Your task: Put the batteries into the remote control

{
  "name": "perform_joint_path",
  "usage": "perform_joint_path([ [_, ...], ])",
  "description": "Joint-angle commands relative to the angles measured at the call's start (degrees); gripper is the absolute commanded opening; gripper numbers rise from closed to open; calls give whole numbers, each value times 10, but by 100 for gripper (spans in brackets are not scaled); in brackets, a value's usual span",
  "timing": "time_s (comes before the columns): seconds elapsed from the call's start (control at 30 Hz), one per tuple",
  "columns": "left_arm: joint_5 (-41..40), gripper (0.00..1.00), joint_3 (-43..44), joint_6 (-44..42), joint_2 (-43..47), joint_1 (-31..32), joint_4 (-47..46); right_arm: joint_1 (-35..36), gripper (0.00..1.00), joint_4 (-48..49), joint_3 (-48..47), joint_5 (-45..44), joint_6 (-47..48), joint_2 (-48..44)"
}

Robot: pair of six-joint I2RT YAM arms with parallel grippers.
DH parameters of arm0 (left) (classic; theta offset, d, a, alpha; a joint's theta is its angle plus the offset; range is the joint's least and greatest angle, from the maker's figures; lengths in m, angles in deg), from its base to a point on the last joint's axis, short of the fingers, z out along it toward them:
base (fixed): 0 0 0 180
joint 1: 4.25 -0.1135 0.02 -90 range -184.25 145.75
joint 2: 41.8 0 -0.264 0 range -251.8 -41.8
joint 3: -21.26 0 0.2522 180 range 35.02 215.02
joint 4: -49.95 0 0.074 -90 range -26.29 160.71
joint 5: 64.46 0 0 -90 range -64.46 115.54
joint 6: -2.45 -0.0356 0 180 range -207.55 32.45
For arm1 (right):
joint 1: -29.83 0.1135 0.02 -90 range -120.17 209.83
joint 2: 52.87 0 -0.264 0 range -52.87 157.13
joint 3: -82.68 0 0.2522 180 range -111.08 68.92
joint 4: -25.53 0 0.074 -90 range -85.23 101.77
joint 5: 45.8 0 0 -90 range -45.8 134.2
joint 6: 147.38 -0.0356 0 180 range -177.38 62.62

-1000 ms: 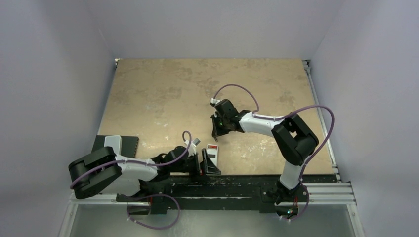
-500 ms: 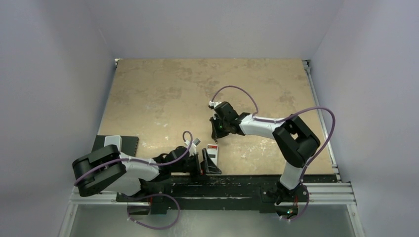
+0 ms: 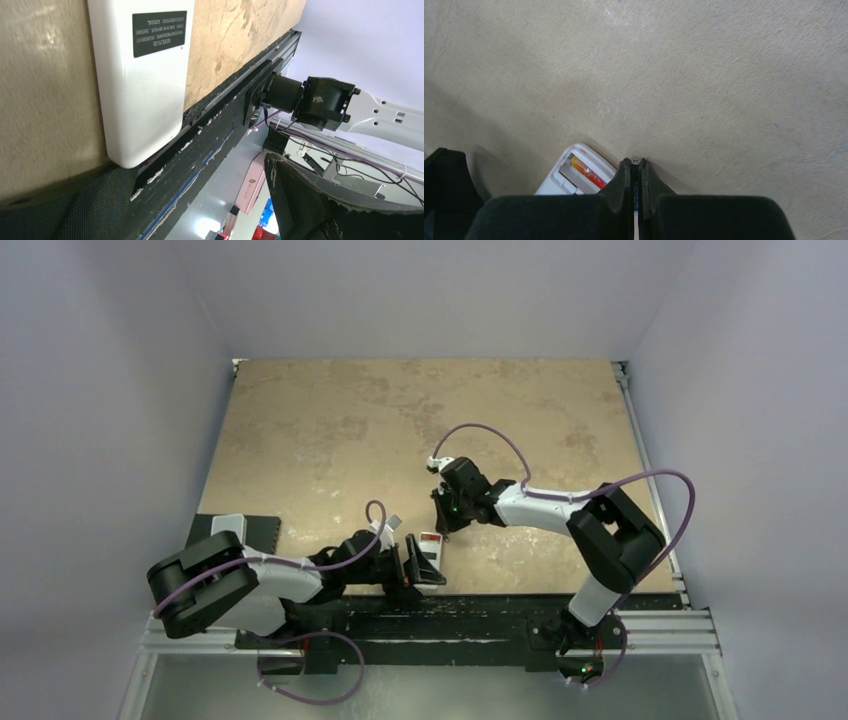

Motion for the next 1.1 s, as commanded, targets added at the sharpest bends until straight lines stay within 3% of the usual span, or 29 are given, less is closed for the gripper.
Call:
perform_joint_path([
  [0.0, 10, 98, 28, -21, -3, -24, -10, 10, 0, -1, 18, 9, 3, -31],
  [1.07, 64, 99, 100, -123, -13, -152, 116, 20, 0, -29, 54, -19, -5, -161],
])
